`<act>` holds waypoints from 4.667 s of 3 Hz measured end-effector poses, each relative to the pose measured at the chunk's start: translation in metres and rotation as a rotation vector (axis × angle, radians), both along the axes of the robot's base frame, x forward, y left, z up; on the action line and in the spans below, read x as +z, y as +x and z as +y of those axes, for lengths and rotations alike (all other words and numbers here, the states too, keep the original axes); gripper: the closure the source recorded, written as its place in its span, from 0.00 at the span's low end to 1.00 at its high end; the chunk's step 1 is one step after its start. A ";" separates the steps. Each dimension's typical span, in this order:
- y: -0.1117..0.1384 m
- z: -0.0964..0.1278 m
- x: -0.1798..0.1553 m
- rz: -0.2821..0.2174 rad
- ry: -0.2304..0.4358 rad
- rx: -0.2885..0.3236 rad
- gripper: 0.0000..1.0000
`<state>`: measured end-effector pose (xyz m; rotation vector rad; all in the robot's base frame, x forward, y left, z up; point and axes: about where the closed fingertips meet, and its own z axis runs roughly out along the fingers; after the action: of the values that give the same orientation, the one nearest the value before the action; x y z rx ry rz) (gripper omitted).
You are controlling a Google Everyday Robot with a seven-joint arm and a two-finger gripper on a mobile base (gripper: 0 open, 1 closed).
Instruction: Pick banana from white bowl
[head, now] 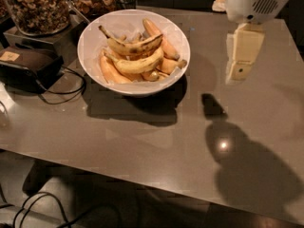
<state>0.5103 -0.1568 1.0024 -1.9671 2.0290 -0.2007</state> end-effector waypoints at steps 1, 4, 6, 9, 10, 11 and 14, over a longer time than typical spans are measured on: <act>0.001 0.000 0.001 -0.012 0.010 -0.007 0.00; 0.028 0.053 -0.013 0.018 0.032 0.082 0.00; 0.052 0.076 -0.009 -0.009 0.031 0.118 0.00; 0.078 0.115 -0.008 -0.002 0.070 0.151 0.33; 0.082 0.122 -0.010 0.006 0.073 0.160 0.35; 0.083 0.123 -0.013 0.012 0.073 0.163 0.33; 0.085 0.138 -0.045 0.075 0.065 0.202 0.51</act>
Offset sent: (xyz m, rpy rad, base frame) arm 0.0222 0.0440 -0.0158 0.0271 0.0281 0.0592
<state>0.5952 -0.0187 0.9575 -2.1503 1.8392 -0.0159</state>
